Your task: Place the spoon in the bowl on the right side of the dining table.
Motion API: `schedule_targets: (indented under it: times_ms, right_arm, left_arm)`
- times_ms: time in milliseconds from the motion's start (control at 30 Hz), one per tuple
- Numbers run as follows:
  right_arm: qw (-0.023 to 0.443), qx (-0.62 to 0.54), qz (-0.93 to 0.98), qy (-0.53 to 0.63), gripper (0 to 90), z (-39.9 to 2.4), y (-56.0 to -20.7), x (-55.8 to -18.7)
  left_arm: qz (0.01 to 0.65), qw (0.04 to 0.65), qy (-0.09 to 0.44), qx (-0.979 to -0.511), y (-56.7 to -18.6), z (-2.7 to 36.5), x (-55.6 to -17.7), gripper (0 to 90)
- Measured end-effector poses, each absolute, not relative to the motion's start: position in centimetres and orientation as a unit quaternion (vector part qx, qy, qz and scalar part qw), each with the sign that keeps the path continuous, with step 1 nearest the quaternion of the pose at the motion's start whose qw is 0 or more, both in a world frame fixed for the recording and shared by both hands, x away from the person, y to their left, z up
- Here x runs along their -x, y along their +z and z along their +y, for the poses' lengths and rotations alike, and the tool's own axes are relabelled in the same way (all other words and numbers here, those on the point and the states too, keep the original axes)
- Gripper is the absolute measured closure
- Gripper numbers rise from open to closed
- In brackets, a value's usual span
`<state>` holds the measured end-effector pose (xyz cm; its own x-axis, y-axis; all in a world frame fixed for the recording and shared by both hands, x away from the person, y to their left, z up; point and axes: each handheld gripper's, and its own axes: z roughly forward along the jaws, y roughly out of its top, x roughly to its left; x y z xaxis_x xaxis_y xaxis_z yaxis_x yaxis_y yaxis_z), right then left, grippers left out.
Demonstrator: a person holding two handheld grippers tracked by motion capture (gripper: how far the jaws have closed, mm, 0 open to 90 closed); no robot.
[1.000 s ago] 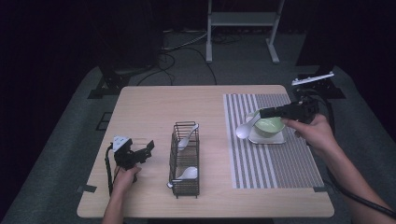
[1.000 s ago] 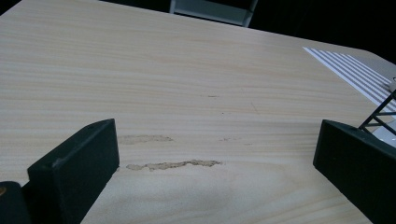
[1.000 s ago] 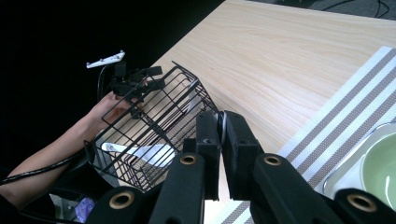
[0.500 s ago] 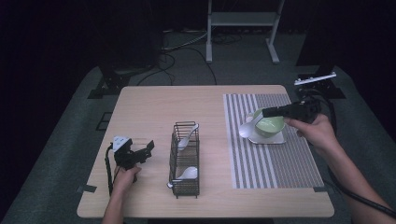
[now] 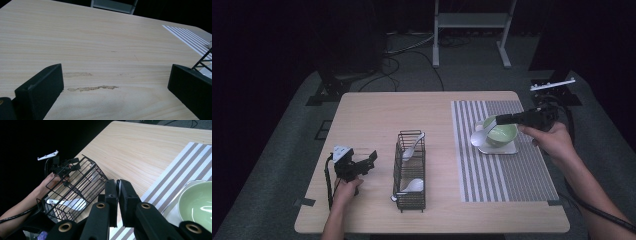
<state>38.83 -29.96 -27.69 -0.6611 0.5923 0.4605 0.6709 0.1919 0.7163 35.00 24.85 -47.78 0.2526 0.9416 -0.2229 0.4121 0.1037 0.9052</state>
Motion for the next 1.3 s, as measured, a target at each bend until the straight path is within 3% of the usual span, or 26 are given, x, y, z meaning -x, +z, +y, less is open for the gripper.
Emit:
schedule_targets:
  times_ms: [1300]
  right_arm:
    - [0.014, 0.448, -0.759, -0.473, 85.2, -32.4, -28.3, -40.0]
  left_arm:
    - [0.549, 0.497, 0.268, -0.617, -47.8, 24.9, -35.0, 0.0]
